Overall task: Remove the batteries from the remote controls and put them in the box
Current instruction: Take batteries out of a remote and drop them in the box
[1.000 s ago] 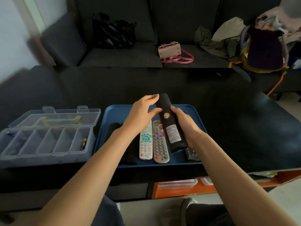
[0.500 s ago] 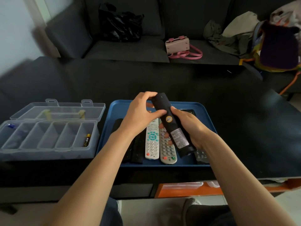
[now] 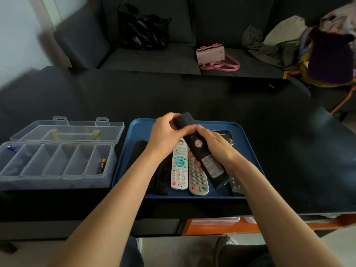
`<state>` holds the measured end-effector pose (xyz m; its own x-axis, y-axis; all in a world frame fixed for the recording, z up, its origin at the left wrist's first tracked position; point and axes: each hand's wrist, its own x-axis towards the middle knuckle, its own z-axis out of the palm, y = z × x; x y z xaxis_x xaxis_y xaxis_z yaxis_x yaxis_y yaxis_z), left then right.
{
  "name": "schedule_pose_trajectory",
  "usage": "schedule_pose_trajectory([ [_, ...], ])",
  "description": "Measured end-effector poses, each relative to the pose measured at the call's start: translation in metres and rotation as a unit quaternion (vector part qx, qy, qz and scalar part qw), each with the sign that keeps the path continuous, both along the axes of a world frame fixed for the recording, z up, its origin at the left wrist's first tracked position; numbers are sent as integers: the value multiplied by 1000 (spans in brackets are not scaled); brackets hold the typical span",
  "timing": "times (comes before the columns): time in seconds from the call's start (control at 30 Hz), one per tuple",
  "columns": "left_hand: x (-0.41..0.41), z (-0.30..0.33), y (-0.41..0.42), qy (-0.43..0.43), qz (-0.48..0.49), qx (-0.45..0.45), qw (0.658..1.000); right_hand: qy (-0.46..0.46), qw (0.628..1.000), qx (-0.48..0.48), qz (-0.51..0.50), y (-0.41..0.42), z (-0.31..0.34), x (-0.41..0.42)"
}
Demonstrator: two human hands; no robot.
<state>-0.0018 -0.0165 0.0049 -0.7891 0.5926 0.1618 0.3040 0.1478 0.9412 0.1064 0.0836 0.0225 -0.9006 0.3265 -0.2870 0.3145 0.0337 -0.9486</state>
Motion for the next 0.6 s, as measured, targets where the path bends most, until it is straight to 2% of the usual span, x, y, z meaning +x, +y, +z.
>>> schedule_pose_trajectory([
  [0.07,-1,1,-3,-14,-31,16,999,3,1000,0,0,0,2,2],
  [0.2,-3,-3,-8,-73,-60,57,994,8,997,75,0,3,3,4],
  [0.33,0,-2,-7,-25,-50,53,997,34,995,90,-18,4,2,4],
  [0.53,2,-1,-7,-17,-42,59,997,39,984,167,-42,2,-4,3],
  [0.6,2,-1,-8,-11,-41,61,997,41,986,157,-47,2,-4,3],
])
